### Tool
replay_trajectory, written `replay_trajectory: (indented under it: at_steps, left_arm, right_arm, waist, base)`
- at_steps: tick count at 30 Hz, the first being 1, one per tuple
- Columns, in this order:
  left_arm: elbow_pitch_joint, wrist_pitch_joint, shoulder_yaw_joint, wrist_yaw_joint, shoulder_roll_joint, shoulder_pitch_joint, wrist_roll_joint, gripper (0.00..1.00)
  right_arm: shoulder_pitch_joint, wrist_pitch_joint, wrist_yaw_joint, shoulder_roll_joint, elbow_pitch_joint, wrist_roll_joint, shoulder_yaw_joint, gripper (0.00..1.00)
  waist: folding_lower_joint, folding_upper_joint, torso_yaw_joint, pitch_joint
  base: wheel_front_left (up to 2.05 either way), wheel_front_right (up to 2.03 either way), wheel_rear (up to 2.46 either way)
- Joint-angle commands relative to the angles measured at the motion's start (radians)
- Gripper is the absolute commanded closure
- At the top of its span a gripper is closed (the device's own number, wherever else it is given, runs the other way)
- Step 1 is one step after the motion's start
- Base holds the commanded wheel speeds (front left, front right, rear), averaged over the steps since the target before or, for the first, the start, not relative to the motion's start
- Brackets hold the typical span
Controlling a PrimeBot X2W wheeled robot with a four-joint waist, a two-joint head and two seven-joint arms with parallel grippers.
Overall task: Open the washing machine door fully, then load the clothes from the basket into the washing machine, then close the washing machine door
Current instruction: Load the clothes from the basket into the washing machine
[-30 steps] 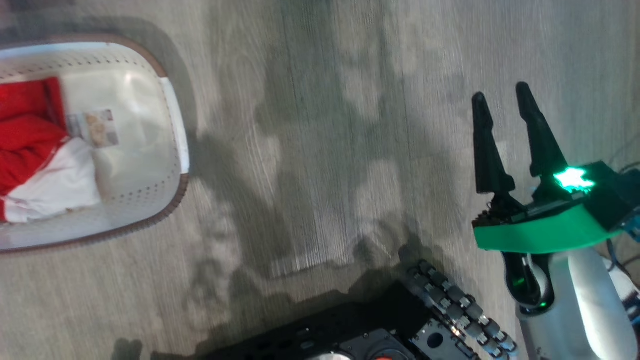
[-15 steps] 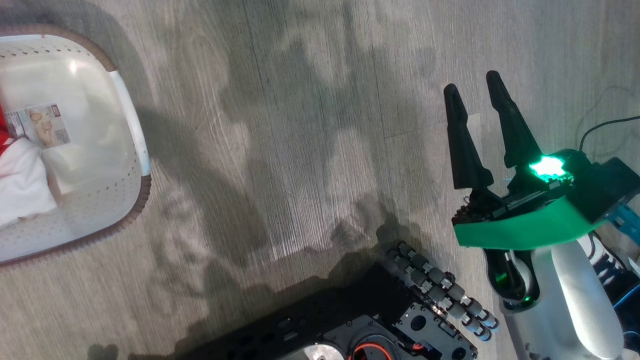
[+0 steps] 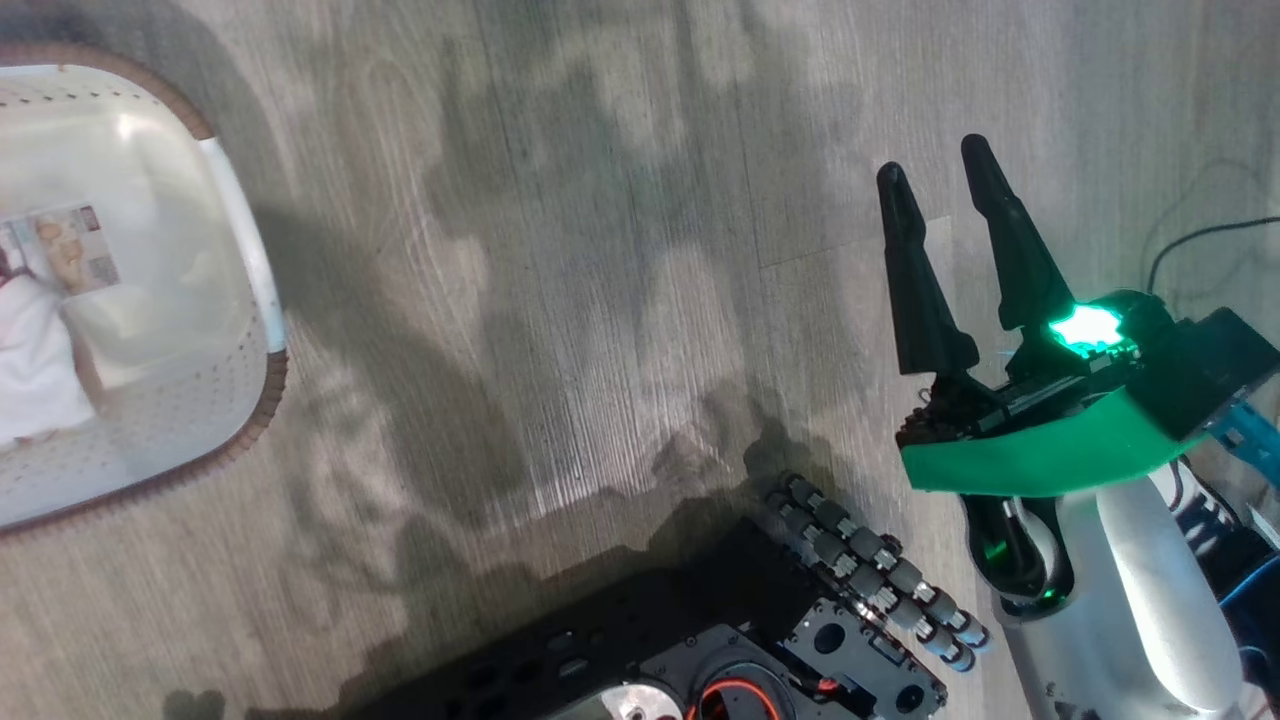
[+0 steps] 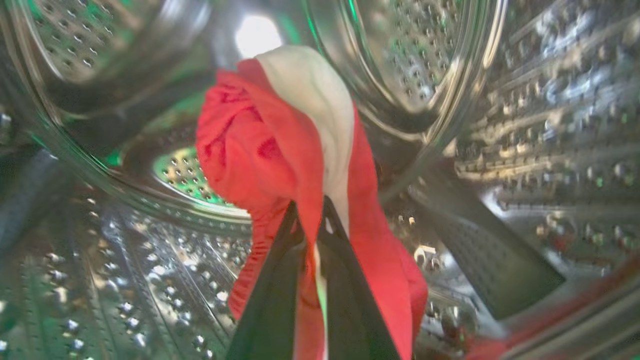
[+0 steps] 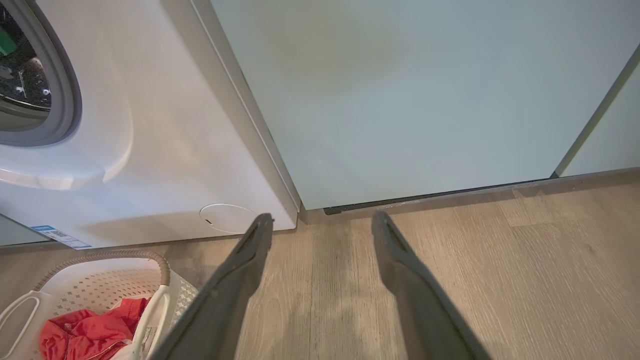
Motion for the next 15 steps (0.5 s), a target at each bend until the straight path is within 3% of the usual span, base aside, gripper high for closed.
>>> replay_trajectory:
  at_steps: [1,5,6,7,8,15]
  left_arm:
    - [-0.021,0.009,-0.012,-0.005,0.041,-0.033,0.011,1.0]
    - [0.012,0.02,-0.032,-0.006,0.05,-0.054,0.013,1.0]
    - [0.018,0.019,-0.036,-0.006,0.052,-0.059,0.015,0.69]
    - [0.022,0.015,-0.04,-0.004,0.054,-0.063,0.018,0.12]
    - [0.027,0.012,-0.042,-0.004,0.054,-0.067,0.019,0.0]
    - [0.067,-0.017,-0.051,-0.002,0.04,-0.066,0.005,0.0]
  right_arm:
    - [0.023,-0.009,0.008,-0.003,-0.027,0.011,0.018,0.0]
    - [0.019,-0.009,0.008,-0.003,-0.027,0.02,0.022,0.0]
    - [0.018,-0.009,0.008,-0.003,-0.026,0.022,0.023,0.0]
    - [0.017,-0.009,0.008,-0.003,-0.026,0.023,0.024,0.0]
    - [0.017,-0.009,0.008,-0.003,-0.025,0.025,0.024,0.0]
    - [0.004,-0.009,0.008,-0.003,-0.018,0.029,0.016,0.0]
  waist:
    - [-0.0001,0.0,-0.009,0.006]
    - [-0.0001,0.0,-0.022,0.013]
    - [-0.0001,0.0,-0.024,0.015]
    - [-0.0001,0.0,-0.025,0.016]
    - [-0.0001,0.0,-0.027,0.016]
    - [-0.0001,0.0,-0.011,-0.002]
  base:
    - [0.0,0.0,0.0]
    - [0.0,0.0,0.0]
    - [0.0,0.0,0.0]
    - [0.0,0.0,0.0]
    - [0.0,0.0,0.0]
    - [0.0,0.0,0.0]
